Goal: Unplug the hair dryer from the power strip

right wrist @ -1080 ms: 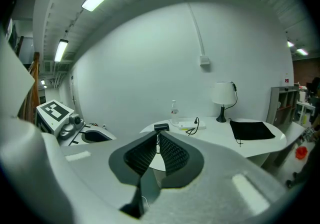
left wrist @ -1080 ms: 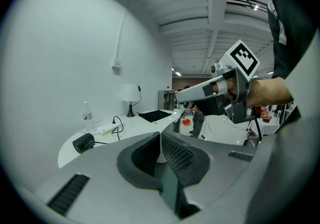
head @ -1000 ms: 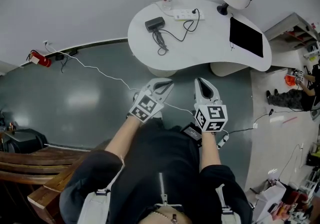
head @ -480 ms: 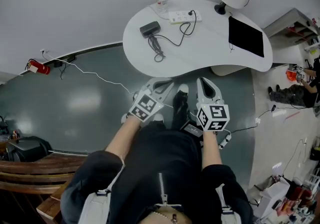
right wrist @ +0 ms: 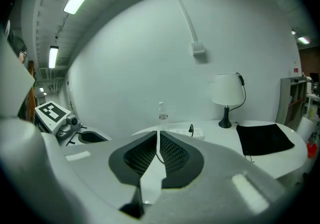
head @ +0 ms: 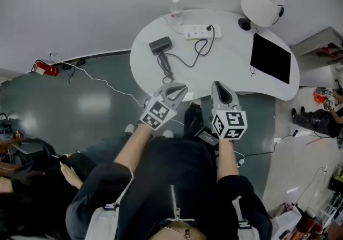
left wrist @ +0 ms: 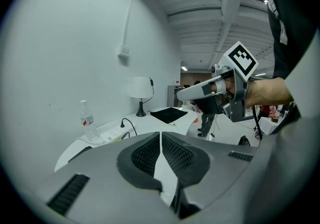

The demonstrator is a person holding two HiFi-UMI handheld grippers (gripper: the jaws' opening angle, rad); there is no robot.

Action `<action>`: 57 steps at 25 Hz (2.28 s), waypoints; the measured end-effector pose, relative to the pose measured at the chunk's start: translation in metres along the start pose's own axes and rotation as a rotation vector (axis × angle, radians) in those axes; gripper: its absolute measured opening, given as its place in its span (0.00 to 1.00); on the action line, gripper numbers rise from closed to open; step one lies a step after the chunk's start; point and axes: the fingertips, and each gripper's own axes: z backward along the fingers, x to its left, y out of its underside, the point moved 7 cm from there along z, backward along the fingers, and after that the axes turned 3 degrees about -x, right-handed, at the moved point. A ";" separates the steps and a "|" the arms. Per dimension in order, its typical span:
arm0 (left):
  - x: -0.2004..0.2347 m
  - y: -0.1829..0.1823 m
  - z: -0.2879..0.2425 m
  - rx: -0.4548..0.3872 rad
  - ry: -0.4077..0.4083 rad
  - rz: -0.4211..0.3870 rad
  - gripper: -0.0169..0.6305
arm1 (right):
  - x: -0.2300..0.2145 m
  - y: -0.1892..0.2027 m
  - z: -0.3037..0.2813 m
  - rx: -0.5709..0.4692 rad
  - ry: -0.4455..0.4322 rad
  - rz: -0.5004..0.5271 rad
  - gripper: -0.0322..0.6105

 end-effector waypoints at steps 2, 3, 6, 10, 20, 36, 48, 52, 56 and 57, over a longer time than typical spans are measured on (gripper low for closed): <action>0.011 -0.005 -0.017 0.011 -0.025 0.010 0.05 | -0.019 -0.006 -0.017 0.009 -0.022 0.000 0.06; 0.016 -0.008 -0.026 0.017 -0.037 0.016 0.05 | -0.029 -0.009 -0.025 0.015 -0.034 0.001 0.06; 0.030 -0.017 -0.050 0.035 -0.074 0.033 0.05 | -0.057 -0.022 -0.049 0.028 -0.073 0.008 0.06; 0.048 -0.030 -0.078 0.059 -0.128 0.050 0.05 | -0.090 -0.039 -0.080 0.041 -0.132 0.023 0.06; 0.073 -0.046 -0.121 0.109 -0.183 0.037 0.05 | -0.128 -0.053 -0.135 0.071 -0.238 0.057 0.06; 0.120 -0.035 -0.171 0.130 -0.113 0.046 0.06 | -0.155 -0.044 -0.178 0.128 -0.197 0.054 0.06; 0.146 -0.022 -0.203 0.255 -0.041 -0.096 0.22 | -0.179 -0.035 -0.196 0.155 -0.199 0.080 0.06; 0.158 -0.023 -0.211 0.281 -0.022 -0.154 0.29 | -0.184 -0.036 -0.205 0.151 -0.202 0.089 0.06; 0.164 -0.021 -0.220 0.307 0.023 -0.189 0.42 | -0.187 -0.035 -0.209 0.156 -0.203 0.087 0.06; 0.165 -0.021 -0.222 0.313 0.025 -0.202 0.44 | -0.187 -0.035 -0.210 0.156 -0.203 0.087 0.06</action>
